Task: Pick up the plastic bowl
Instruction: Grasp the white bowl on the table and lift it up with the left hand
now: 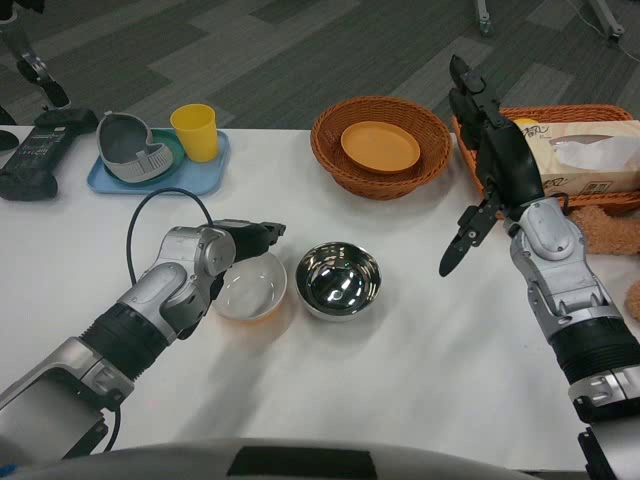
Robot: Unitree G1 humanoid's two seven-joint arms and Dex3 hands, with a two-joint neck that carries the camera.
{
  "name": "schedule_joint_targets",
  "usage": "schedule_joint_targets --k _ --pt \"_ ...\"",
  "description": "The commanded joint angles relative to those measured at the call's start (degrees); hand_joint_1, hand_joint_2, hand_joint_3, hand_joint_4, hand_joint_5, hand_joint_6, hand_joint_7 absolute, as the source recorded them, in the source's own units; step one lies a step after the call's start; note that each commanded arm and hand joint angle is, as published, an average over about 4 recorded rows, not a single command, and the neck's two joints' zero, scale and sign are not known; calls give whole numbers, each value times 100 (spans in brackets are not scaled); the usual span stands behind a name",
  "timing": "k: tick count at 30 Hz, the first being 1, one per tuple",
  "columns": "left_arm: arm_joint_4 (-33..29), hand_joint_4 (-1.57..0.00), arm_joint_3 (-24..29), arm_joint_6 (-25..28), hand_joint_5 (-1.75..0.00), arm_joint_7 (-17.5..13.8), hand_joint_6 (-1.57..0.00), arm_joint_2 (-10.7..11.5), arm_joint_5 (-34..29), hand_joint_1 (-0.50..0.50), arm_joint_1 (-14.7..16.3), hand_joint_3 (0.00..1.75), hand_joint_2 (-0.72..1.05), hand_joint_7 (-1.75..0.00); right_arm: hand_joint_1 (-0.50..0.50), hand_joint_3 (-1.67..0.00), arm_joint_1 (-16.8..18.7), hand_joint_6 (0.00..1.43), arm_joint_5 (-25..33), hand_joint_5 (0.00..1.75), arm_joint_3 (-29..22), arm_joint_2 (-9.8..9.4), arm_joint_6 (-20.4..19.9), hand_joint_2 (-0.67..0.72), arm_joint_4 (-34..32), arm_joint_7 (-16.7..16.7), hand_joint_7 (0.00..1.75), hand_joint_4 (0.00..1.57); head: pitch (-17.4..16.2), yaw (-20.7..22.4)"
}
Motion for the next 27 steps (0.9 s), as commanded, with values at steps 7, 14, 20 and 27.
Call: schedule_joint_targets --k 7,14,20,27 --pt "561 0 111 -123 0 325 0 -169 -11 -50 -164 0 -64 0 -46 0 95 0 98 0 -65 -18 -170 72 117 -15 0 0 -28 -11" --pt "741 0 54 -219 0 470 0 -257 -81 -50 -177 0 -57 0 -46 0 95 0 103 0 -51 -14 -170 72 161 -15 0 0 -49 13" --pt "809 0 -52 -230 0 626 0 -314 -147 -50 -221 0 -55 -3 -46 0 95 0 107 0 -47 -14 -170 72 174 -15 0 0 -26 13" --pt "895 0 -74 -250 0 740 0 -356 -196 -50 -280 0 -55 0 -46 0 108 0 122 0 -47 -14 -185 72 172 -15 0 0 -22 7"
